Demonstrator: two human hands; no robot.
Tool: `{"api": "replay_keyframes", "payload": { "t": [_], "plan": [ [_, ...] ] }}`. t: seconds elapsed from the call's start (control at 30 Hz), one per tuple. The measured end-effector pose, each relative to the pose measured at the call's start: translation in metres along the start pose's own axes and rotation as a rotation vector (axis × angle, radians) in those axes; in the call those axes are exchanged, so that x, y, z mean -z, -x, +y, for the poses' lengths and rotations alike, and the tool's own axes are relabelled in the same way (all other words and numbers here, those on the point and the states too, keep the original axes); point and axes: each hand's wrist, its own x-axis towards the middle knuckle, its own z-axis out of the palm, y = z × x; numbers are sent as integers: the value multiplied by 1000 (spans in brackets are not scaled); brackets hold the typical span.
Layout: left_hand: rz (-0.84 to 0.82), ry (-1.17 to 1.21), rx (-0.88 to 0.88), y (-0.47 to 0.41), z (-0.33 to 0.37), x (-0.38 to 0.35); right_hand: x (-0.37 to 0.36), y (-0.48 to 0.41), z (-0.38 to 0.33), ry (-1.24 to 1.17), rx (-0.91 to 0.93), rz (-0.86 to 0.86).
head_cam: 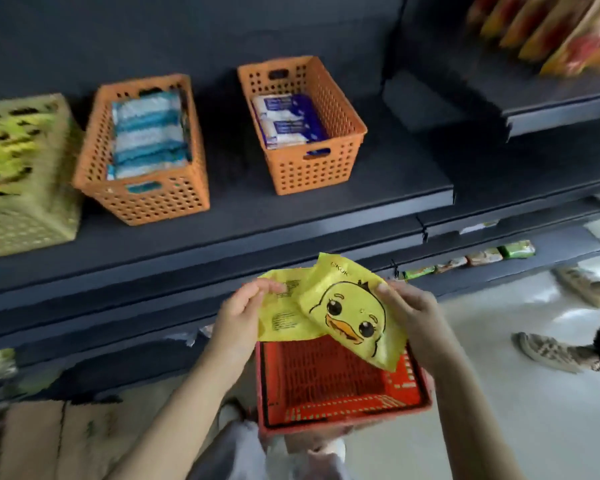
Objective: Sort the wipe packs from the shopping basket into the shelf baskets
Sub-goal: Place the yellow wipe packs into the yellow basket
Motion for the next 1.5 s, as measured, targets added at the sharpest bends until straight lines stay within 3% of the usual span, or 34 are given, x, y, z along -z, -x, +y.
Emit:
{"api": "replay_keyframes", "payload": {
  "t": [0.13,0.27,0.43,0.6,0.77,0.9,1.03,1.1,1.2,1.33,1.5],
  "plan": [
    [95,225,-6,14,49,49,-43,-4,-64,-8,90,-176],
    [260,263,-48,14,78,109,-111,-18,-115,48,202,-263],
    [239,298,-64,3,93,213,-216,-33,-154,94,323,-340],
    [151,182,-123,-1,95,303,-320,-37,-172,117,399,-429],
    [315,-58,-266,-21,80,361,-389,-40,-182,88,432,-380],
    [429,-188,-338,-39,69,387,-424,-48,-189,51,413,-283],
    [506,22,-278,-63,73,398,-437,-68,-191,-246,116,-267],
    [541,33,-286,-79,81,401,-444,-80,-190,-235,23,-340],
    [593,-37,-300,-102,92,408,-460,-99,-184,-64,104,-258],
    [603,-122,-236,-125,99,414,-476,-119,-191,-79,209,-198],
    [563,-3,-231,-132,103,415,-481,-140,-197,-31,195,-216]
  ]
}}
